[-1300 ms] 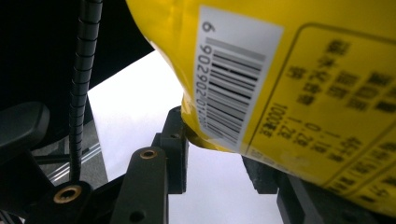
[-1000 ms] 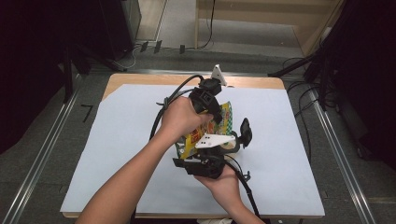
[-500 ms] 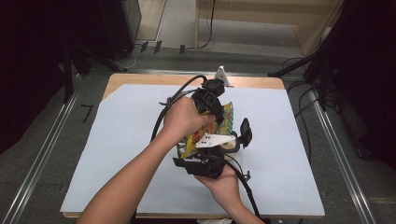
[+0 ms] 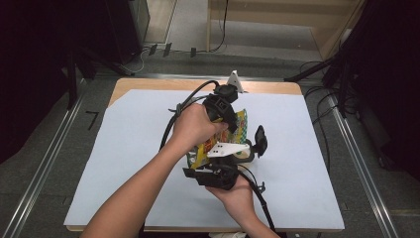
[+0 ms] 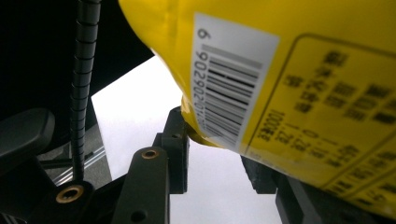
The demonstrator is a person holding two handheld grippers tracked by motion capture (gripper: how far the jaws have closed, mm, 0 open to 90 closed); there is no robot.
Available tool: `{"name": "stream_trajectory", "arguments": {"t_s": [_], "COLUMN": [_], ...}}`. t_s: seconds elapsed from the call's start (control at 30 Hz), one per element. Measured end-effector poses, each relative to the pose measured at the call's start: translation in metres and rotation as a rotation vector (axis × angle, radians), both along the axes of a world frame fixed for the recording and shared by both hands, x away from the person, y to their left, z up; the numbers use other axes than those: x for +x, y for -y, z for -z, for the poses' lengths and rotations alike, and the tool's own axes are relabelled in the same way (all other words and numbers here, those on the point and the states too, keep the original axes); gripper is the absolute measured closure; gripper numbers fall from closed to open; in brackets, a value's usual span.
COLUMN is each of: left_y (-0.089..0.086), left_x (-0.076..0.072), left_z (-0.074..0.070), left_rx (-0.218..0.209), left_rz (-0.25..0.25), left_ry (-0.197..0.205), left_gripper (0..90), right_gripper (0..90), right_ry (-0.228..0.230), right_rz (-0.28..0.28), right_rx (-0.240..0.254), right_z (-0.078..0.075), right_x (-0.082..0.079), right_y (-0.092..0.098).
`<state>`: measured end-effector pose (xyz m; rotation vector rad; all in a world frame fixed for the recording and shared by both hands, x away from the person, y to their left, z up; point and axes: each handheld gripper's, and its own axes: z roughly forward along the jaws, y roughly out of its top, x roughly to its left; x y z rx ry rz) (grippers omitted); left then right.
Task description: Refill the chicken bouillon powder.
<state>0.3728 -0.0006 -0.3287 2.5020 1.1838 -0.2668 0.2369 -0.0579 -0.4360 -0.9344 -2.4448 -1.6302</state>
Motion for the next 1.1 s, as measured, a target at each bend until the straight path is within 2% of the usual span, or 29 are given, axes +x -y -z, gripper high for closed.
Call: {"name": "stream_trajectory", "arguments": {"t_s": [0.43,1.1], "left_y": [-0.0037,-0.0061], "left_x": [0.0059,0.0079], "left_z": [0.0008,0.0013], "left_rx": [-0.014,-0.019], "left_rz": [-0.015,-0.026], "left_ry": [-0.022,-0.021], "left_gripper": [85.7,85.5], "right_gripper": [66.1,65.7], "right_ry": [0.000,0.008], "right_rz": [-0.004,-0.002], "right_rx": [-0.007,-0.014], "right_z": [-0.0039,-0.0054], "right_x": [0.0016,0.0014], "right_y": [0.0012,0.0005]}}
